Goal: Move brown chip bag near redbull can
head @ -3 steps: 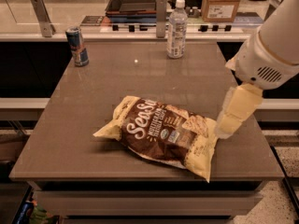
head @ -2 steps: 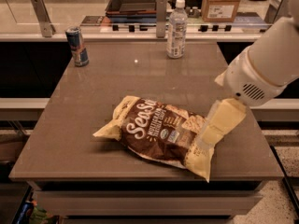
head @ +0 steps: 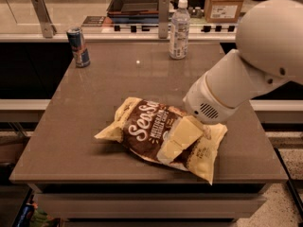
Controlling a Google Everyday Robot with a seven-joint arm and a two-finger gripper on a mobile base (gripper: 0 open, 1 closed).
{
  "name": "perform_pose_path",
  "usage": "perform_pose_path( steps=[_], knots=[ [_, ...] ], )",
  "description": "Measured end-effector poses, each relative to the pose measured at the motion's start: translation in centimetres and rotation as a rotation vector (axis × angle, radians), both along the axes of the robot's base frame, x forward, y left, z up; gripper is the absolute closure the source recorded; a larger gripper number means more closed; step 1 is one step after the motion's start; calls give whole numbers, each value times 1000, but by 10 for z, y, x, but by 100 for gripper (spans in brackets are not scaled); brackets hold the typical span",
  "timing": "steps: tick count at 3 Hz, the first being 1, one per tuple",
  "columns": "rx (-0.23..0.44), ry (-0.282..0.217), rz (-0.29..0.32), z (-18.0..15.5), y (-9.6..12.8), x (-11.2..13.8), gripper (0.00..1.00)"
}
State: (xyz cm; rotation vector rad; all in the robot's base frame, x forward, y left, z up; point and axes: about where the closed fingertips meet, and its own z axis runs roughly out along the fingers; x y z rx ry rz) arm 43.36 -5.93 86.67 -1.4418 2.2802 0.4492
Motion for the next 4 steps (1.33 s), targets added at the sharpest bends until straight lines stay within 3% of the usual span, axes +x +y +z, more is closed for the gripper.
perform_pose_path(
  steps=[1,2,4],
  knots=[
    [-18,13,-2,-16,29,-3,0],
    [-99,-22,-37,-29,46,-2,18],
    [-125,-32,-68,-29,41,0,65]
  ],
)
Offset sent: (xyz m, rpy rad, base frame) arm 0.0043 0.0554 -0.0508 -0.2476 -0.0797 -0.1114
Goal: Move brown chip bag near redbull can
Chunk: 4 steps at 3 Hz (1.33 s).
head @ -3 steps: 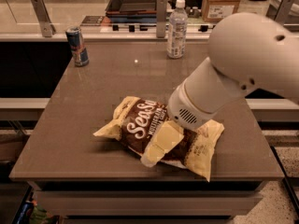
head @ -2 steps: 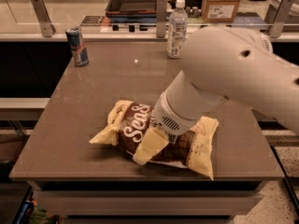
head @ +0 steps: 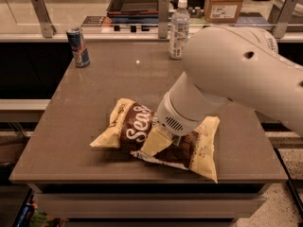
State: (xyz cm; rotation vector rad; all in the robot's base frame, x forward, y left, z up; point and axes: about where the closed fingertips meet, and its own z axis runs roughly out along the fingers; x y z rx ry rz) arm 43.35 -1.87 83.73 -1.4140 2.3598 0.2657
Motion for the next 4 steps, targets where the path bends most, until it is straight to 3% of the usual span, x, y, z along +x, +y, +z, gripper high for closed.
perform_pose_path(
  steps=[1,2,4],
  knots=[
    [0,0,0,3,0,0,88],
    [0,0,0,9,0,0,100],
    [0,0,0,10,0,0,100]
  ],
)
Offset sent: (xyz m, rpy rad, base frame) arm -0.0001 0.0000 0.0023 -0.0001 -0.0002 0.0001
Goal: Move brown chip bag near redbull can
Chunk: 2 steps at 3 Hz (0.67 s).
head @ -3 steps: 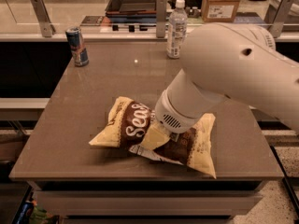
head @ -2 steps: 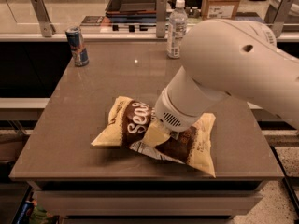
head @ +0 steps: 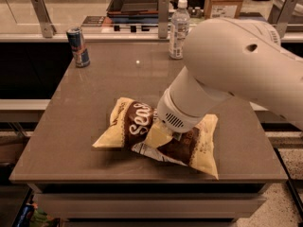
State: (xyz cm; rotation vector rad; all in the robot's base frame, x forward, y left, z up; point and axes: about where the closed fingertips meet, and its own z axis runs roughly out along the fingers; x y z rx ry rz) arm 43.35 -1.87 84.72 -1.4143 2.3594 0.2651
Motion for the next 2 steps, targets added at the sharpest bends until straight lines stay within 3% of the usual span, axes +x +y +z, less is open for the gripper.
perform_pose_path(
  steps=[2],
  knots=[
    [0,0,0,1,0,0,100]
  ],
)
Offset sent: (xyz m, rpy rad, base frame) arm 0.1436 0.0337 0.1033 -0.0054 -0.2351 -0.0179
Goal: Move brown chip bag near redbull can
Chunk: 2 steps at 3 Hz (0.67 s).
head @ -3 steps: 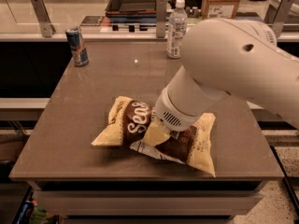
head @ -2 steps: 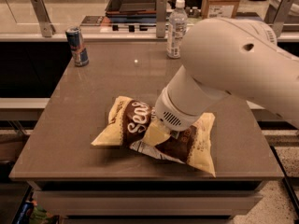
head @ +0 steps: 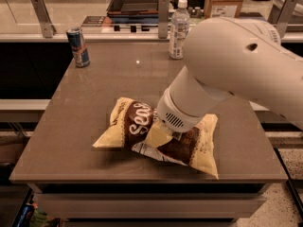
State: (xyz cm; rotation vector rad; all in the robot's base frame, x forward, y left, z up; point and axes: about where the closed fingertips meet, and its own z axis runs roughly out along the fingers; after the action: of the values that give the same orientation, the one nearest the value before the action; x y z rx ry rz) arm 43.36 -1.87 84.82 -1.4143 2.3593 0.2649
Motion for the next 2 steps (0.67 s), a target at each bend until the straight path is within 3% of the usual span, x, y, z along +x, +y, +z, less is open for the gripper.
perform_pose_path(
  steps=[2],
  knots=[
    [0,2,-3,0,0,0,100]
  ],
)
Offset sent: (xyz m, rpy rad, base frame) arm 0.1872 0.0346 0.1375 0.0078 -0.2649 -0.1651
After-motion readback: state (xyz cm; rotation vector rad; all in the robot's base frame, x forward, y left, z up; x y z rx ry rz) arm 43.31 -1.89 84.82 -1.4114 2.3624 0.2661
